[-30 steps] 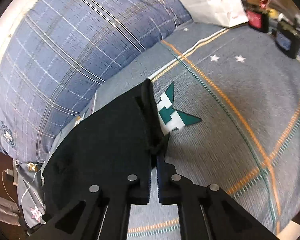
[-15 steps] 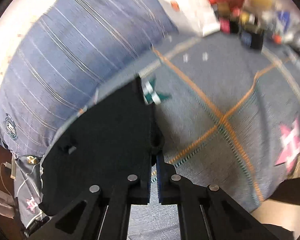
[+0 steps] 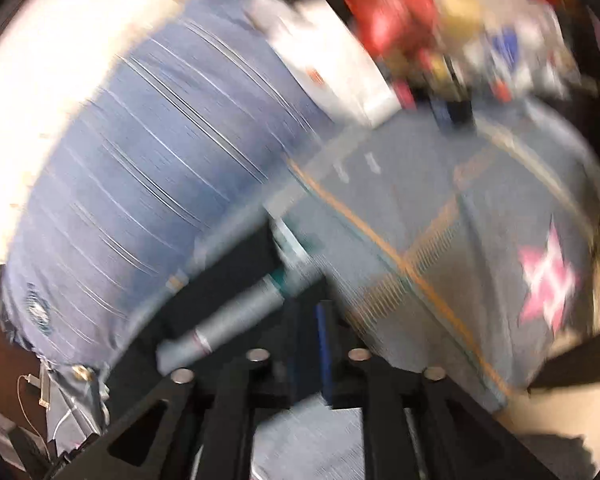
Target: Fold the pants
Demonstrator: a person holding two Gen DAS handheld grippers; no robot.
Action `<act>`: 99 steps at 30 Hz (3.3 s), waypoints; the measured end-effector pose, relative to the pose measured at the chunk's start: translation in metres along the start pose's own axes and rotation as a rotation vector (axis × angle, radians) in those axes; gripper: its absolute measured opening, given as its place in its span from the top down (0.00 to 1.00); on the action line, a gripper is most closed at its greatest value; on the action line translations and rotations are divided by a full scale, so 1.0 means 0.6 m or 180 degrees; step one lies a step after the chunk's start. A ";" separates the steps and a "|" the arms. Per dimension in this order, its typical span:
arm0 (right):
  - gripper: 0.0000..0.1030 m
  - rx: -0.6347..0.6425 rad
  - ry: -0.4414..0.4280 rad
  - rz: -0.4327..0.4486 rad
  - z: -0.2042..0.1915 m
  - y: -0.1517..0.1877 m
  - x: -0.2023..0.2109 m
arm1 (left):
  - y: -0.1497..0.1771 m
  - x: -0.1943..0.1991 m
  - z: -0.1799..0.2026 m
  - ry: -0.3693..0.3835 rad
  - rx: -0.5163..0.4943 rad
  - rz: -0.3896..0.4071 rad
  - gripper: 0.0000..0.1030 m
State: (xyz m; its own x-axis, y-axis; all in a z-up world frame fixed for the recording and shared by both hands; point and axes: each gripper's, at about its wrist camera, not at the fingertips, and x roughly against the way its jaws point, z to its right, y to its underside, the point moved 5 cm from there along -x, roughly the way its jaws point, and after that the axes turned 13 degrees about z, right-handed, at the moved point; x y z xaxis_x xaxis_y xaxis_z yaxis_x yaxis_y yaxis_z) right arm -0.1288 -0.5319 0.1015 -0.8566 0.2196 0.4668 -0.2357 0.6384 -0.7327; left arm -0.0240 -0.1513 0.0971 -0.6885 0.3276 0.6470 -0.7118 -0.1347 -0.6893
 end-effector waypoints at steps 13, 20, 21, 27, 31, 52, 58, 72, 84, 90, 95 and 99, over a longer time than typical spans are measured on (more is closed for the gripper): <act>0.00 0.0633 0.0019 -0.0539 -0.093 -0.065 -0.293 | -0.034 -0.195 0.035 -0.0172 -0.0597 -0.0083 0.20; 0.01 0.0525 -0.0067 -0.1142 -0.060 -0.018 -0.417 | -0.046 -0.211 0.022 -0.0061 -0.0757 -0.0220 0.20; 0.07 0.0484 -0.0023 -0.1322 -0.052 0.000 -0.429 | -0.046 -0.209 0.016 -0.0060 -0.0725 -0.0234 0.20; 0.39 0.1190 0.0111 -0.1229 -0.099 0.042 -0.425 | -0.035 -0.198 0.009 -0.0034 -0.0587 -0.0311 0.20; 0.87 0.1596 0.0251 -0.1150 -0.120 0.063 -0.403 | -0.028 -0.187 0.008 -0.0033 -0.0559 -0.0302 0.20; 0.92 0.1404 -0.0901 -0.0344 -0.162 0.017 -0.124 | -0.094 -0.213 0.081 0.0620 0.0536 -0.0900 0.20; 0.92 0.1870 -0.1083 -0.0197 -0.187 0.053 -0.079 | -0.142 -0.291 0.120 0.0305 0.0681 -0.1098 0.20; 0.92 0.1712 -0.1337 -0.0299 -0.118 0.042 -0.109 | -0.120 -0.315 0.100 -0.0084 0.1030 -0.1222 0.93; 0.85 0.0610 -0.0997 -0.0886 -0.011 0.047 -0.154 | 0.032 -0.157 0.097 0.0231 0.0736 -0.0625 0.93; 0.17 -0.0326 -0.0718 -0.1052 0.087 0.084 -0.127 | 0.130 -0.143 0.052 0.0457 0.1186 -0.0706 0.93; 0.17 -0.0977 -0.0945 -0.1036 0.114 0.088 -0.115 | 0.135 -0.129 0.049 0.0546 0.1205 -0.0692 0.93; 0.18 -0.0734 -0.1106 -0.0943 0.079 0.084 -0.099 | 0.132 -0.126 0.046 0.0583 0.1229 -0.0738 0.93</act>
State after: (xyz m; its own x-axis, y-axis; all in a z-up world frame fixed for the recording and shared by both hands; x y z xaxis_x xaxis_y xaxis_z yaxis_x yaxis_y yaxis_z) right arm -0.1115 -0.5481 0.0134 -0.8796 -0.2288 0.4171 -0.4178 0.7908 -0.4473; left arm -0.0318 -0.2126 0.0026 -0.4947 0.5445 0.6773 -0.8669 -0.3646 -0.3400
